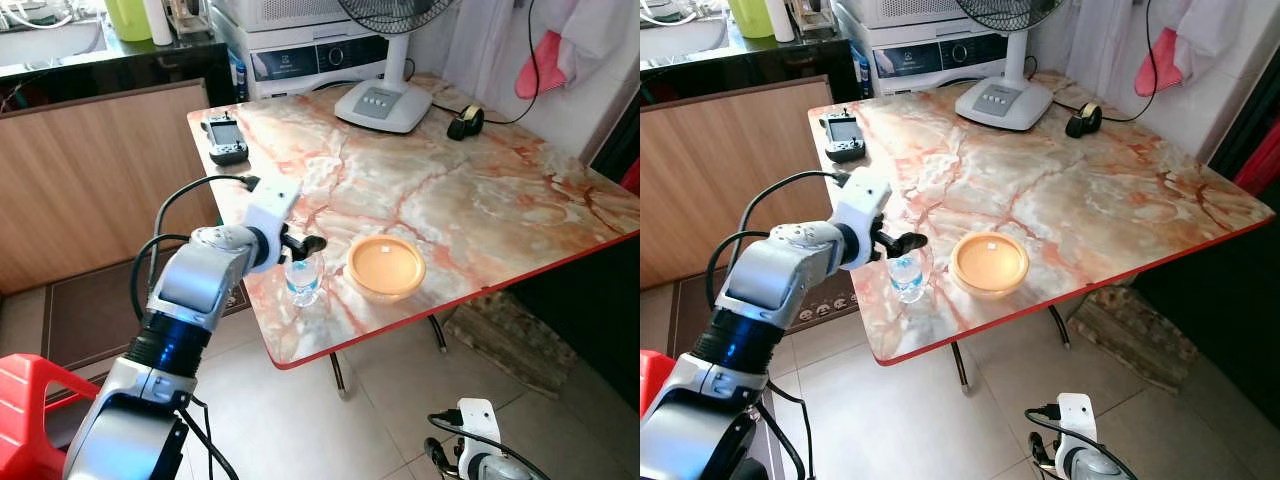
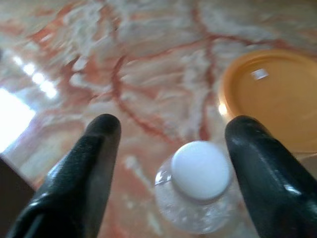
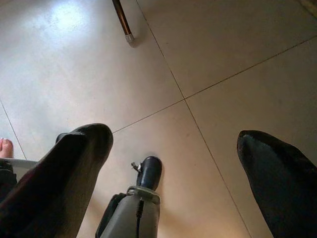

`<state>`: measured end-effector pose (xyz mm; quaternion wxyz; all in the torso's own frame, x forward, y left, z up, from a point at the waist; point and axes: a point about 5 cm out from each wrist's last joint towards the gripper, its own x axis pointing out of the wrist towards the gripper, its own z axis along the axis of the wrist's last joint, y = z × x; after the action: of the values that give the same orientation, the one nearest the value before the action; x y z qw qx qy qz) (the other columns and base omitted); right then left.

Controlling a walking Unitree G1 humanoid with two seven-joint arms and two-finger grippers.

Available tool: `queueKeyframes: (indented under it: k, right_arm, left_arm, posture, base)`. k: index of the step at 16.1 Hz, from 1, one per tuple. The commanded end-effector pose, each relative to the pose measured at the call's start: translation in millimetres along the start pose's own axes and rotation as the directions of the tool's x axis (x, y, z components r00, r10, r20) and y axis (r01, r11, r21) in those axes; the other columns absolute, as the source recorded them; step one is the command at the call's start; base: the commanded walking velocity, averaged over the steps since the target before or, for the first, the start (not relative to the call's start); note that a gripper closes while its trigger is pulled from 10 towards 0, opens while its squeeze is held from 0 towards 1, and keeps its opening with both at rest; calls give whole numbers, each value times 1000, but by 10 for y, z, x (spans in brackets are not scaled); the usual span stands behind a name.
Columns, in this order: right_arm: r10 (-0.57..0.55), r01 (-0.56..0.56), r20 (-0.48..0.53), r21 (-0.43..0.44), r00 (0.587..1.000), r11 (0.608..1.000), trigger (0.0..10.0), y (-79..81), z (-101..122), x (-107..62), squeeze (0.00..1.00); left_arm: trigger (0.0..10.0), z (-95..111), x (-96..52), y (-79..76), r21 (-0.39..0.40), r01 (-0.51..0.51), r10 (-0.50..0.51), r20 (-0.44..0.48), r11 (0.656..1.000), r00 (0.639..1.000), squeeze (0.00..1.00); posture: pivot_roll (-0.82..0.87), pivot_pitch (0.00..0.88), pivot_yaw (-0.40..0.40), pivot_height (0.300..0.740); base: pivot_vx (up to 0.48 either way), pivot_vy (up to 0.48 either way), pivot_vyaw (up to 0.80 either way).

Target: Restocking fridge

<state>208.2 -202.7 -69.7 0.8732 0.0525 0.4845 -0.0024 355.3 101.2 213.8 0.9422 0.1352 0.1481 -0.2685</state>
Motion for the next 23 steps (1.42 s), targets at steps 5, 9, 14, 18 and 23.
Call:
queueKeyframes:
  k: [5,9,14,18,23]
  right_arm:
    - [-3,3,-6,-20,1000,1000,10000,-20,24,-3,0]
    - [-3,3,-8,-24,1000,1000,10000,-20,23,-3,0]
    - [-1,1,-7,-30,1000,1000,10000,-19,25,-3,0]
    - [-1,1,-7,-31,1000,1000,10000,-20,29,-3,0]
    - [-7,7,-5,-25,1000,1000,10000,-21,29,-3,0]
  left_arm:
    - [10000,-19,-5,-47,-13,28,-28,-11,1000,1000,0]
    - [10000,-63,-16,-76,-2,49,-49,-32,999,998,0]
    - [10000,-74,-34,-88,9,51,-51,-39,999,998,0]
    - [2745,-93,-27,-80,4,47,-47,-46,999,998,0]
    - [2039,-136,-21,-75,-12,44,-45,-63,999,997,0]
  posture:
    - [174,15,-37,740]
    - [175,15,-36,740]
    - [175,15,-36,740]
    - [177,14,-37,740]
    - [175,18,-38,740]
  base:
    - [0,0,0]
    - [0,0,0]
    - [0,0,0]
    - [0,0,0]
    - [0,0,0]
